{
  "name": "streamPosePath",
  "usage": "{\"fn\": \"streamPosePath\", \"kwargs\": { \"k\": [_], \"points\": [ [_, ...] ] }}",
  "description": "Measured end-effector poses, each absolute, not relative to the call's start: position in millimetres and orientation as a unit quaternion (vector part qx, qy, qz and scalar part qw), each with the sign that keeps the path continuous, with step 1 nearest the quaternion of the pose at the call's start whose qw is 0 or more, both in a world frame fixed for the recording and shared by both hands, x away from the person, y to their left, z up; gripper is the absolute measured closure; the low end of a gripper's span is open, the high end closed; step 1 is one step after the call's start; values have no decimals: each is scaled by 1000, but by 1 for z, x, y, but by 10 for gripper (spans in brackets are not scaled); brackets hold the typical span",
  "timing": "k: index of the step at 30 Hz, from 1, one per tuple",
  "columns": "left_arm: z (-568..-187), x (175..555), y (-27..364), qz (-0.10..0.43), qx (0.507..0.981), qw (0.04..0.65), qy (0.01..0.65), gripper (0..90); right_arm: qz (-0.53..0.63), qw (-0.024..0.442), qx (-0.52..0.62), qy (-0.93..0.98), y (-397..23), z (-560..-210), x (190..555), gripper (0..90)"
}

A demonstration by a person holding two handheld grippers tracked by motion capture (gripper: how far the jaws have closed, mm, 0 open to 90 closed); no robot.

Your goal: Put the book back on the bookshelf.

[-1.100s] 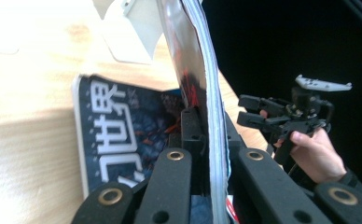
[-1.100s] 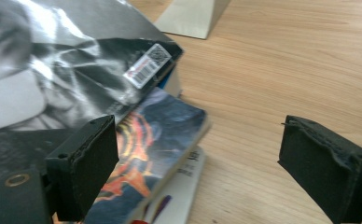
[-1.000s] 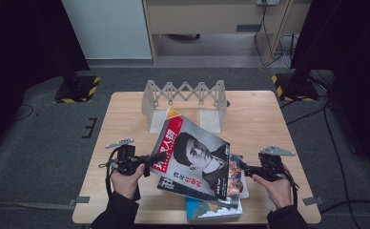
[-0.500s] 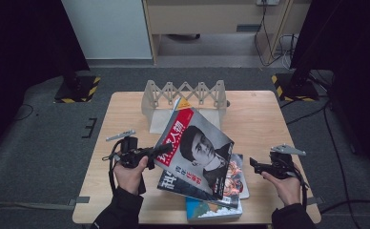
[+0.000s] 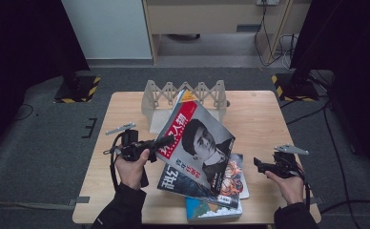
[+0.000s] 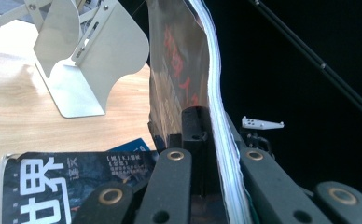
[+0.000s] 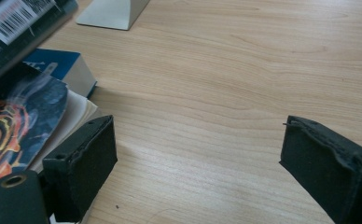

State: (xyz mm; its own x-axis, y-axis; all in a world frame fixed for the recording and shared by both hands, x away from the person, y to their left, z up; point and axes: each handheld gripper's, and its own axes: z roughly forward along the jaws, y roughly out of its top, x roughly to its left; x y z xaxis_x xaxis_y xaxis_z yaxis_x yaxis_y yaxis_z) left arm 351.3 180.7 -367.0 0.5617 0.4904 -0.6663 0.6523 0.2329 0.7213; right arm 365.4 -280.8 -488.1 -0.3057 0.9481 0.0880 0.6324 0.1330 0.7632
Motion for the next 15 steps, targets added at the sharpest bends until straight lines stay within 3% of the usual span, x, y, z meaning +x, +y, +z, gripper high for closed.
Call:
{"fn": "streamPosePath", "kwargs": {
  "k": [15],
  "points": [
    [-338,360,196,-27,600,655,457,861,321,212,544,746,-286,-507,372,82]
  ]
}}
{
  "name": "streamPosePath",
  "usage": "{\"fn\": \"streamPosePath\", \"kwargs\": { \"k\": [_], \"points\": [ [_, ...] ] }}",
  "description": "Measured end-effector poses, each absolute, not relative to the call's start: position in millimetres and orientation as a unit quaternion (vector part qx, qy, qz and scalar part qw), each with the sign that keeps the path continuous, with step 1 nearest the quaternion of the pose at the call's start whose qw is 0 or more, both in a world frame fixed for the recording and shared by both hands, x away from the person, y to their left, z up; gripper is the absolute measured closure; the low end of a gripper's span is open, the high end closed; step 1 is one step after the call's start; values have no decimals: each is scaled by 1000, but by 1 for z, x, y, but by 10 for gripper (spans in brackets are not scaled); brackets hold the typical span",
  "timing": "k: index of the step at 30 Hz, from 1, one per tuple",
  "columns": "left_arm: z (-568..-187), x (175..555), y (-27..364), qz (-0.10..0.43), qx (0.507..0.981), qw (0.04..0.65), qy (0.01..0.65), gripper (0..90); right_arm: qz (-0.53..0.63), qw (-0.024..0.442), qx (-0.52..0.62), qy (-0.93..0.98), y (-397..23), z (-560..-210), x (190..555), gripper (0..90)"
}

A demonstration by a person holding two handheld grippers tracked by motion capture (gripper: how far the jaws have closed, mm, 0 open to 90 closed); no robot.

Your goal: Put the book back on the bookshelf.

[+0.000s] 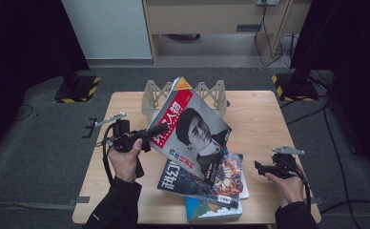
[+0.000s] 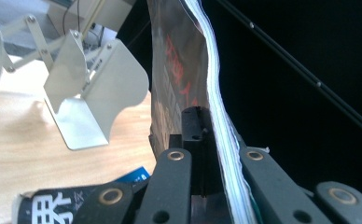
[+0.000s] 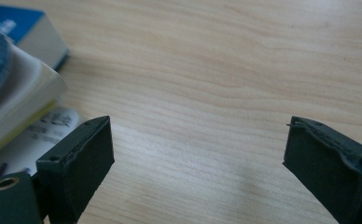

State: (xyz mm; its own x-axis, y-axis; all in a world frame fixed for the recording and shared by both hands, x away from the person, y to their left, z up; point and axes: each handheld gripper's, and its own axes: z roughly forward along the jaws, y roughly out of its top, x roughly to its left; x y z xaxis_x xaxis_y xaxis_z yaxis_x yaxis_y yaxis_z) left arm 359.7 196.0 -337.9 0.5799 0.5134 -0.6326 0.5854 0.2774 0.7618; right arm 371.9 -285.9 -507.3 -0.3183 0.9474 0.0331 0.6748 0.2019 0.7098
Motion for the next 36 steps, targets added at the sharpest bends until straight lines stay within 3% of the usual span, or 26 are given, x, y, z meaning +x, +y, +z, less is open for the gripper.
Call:
{"fn": "streamPosePath", "kwargs": {
  "k": [15,36],
  "points": [
    [-328,370,224,7,575,667,475,861,267,193,537,777,-290,-529,377,54],
    [-309,370,274,52,541,677,497,861,315,209,524,763,-291,-539,374,6]
  ]
}}
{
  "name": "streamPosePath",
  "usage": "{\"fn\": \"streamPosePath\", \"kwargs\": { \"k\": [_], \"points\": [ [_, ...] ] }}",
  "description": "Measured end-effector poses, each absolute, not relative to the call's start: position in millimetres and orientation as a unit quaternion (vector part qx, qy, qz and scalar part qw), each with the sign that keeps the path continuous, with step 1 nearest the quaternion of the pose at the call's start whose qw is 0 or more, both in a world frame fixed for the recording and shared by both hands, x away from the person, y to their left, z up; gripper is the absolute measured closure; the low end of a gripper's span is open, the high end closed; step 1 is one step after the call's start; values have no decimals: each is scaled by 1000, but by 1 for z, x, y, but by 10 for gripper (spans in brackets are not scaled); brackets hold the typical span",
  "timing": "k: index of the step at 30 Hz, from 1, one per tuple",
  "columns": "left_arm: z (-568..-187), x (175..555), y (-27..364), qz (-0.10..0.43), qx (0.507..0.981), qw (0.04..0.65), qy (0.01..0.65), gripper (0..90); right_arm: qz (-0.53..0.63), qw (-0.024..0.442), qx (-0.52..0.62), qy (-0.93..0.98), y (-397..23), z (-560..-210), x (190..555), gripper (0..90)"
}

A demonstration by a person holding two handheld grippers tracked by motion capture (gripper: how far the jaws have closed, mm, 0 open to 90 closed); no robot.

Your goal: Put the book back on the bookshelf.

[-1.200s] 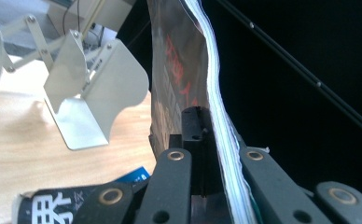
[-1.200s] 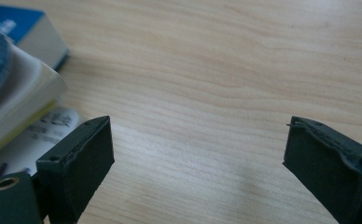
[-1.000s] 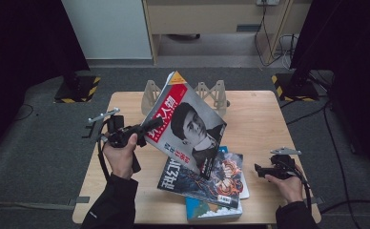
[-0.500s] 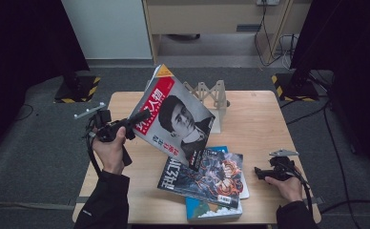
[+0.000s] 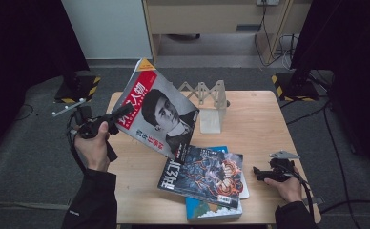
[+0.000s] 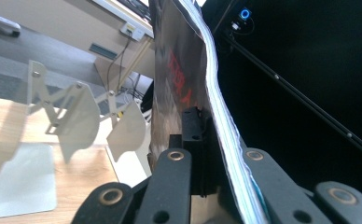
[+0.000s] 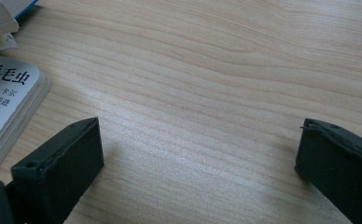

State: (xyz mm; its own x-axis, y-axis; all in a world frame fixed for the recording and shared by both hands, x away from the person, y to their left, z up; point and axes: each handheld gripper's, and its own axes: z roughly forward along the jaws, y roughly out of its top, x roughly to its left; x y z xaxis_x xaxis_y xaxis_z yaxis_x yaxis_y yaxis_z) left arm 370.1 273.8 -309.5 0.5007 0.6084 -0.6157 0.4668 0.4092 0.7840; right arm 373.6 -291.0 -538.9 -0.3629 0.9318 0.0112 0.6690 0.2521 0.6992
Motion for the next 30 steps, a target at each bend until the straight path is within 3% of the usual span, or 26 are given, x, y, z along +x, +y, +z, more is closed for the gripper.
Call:
{"fn": "streamPosePath", "kwargs": {
  "k": [19,30],
  "points": [
    [-300,371,322,104,519,660,534,862,315,211,525,762,-291,-539,374,4],
    [-299,386,329,140,521,634,554,861,315,211,526,761,-290,-539,374,4]
  ]
}}
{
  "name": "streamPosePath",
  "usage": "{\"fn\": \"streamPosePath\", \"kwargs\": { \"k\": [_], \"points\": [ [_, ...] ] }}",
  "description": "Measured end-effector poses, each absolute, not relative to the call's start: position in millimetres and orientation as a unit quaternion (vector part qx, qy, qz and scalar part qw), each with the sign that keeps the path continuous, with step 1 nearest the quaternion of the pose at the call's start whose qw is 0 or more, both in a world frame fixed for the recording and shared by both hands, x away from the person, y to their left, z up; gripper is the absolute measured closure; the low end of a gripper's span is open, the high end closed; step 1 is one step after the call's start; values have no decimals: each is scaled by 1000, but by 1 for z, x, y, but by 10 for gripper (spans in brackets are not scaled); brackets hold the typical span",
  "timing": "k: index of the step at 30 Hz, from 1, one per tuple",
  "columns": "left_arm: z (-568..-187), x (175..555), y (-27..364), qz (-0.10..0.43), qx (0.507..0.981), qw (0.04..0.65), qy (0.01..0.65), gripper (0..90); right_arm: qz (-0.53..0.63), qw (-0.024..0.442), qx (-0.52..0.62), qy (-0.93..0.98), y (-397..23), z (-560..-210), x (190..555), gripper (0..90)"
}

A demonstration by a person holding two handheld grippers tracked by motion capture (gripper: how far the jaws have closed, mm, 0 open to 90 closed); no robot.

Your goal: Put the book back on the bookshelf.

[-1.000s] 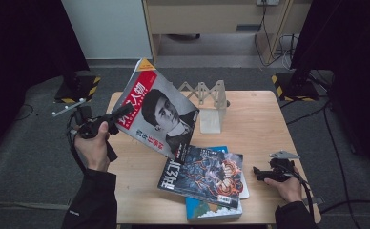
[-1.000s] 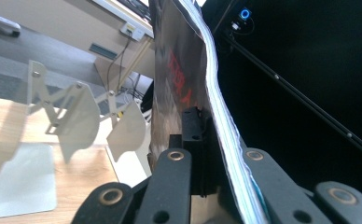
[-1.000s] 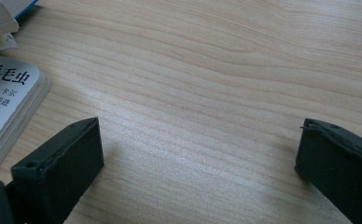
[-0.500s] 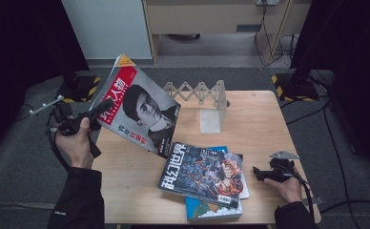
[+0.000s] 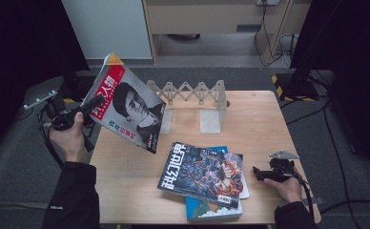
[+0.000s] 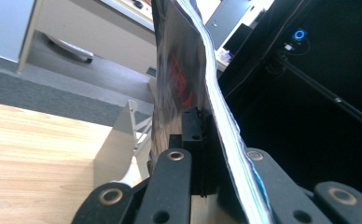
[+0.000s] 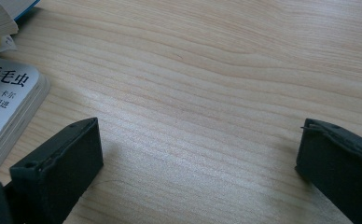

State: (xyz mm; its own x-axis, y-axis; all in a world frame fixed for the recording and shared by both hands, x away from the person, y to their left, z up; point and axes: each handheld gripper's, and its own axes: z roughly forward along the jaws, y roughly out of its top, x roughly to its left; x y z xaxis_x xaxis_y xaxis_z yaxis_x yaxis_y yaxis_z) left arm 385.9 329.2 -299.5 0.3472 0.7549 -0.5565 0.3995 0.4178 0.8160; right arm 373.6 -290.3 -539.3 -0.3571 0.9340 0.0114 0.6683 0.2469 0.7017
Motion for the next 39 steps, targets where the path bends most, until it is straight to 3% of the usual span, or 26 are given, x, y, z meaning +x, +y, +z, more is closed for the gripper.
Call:
{"fn": "streamPosePath", "kwargs": {
  "k": [39],
  "points": [
    [-322,447,270,241,579,538,564,862,315,211,526,761,-290,-539,374,4]
  ]
}}
